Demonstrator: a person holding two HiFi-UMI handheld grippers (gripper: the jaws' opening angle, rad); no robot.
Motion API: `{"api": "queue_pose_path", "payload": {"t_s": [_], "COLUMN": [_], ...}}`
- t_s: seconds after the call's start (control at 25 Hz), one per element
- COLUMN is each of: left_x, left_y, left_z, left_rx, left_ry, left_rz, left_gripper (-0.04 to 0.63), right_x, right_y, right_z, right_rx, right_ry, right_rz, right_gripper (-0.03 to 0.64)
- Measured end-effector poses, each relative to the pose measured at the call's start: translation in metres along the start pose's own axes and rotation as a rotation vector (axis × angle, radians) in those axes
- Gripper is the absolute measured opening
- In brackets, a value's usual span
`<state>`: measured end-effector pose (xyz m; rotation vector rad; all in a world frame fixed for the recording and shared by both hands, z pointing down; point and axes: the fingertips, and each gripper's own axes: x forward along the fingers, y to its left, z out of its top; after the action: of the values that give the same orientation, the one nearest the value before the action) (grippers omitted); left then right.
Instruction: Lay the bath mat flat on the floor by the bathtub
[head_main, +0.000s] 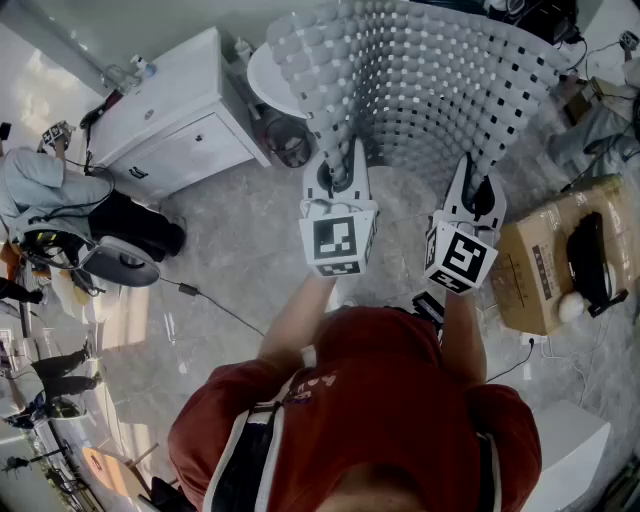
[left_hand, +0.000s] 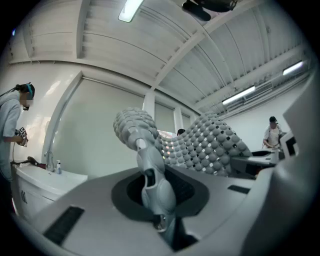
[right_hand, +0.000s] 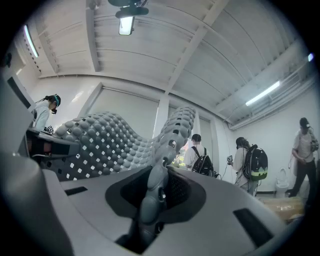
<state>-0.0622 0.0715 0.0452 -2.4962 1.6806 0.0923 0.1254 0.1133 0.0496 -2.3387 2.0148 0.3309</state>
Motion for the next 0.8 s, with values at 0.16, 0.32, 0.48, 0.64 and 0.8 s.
{"api": "queue_pose_path", "payload": {"t_s": [0.16,0.32,0.48,0.64,0.8], "left_x": [-0.015,-0.022,-0.033,-0.036,-0.042], "left_y": [-0.001,0.005,0.012,0.015,0.022], "left_z": [0.001,0.0,0.0,0.002,0.0], "left_rx": [0.011,0.007,-0.009,-0.009,-0.006], "left_ry": [-0.005,-0.006,0.002,-0.002,0.0], "left_rz": [-0.007,-0.004,-0.005,-0.02,-0.032], "left_gripper": [0.051,0.051,0.051,0.051,0.051], "right_x": [-0.016,-0.02,-0.03,-0.031,-0.037], "right_y": [0.005,0.012,0.019,0.021,0.027], "right_z": [0.0,0.002,0.005,0.005,0.004], "right_rx": [-0.006,-0.013,0.004,0.011,0.007], "right_ry": [0.002,0.006,0.012,0.023,0.031], "right_rz": [0.0,-0.001,-0.003,-0.018,-0.034], "right_gripper": [0.067,0.067,0.071,0.075,0.075]}}
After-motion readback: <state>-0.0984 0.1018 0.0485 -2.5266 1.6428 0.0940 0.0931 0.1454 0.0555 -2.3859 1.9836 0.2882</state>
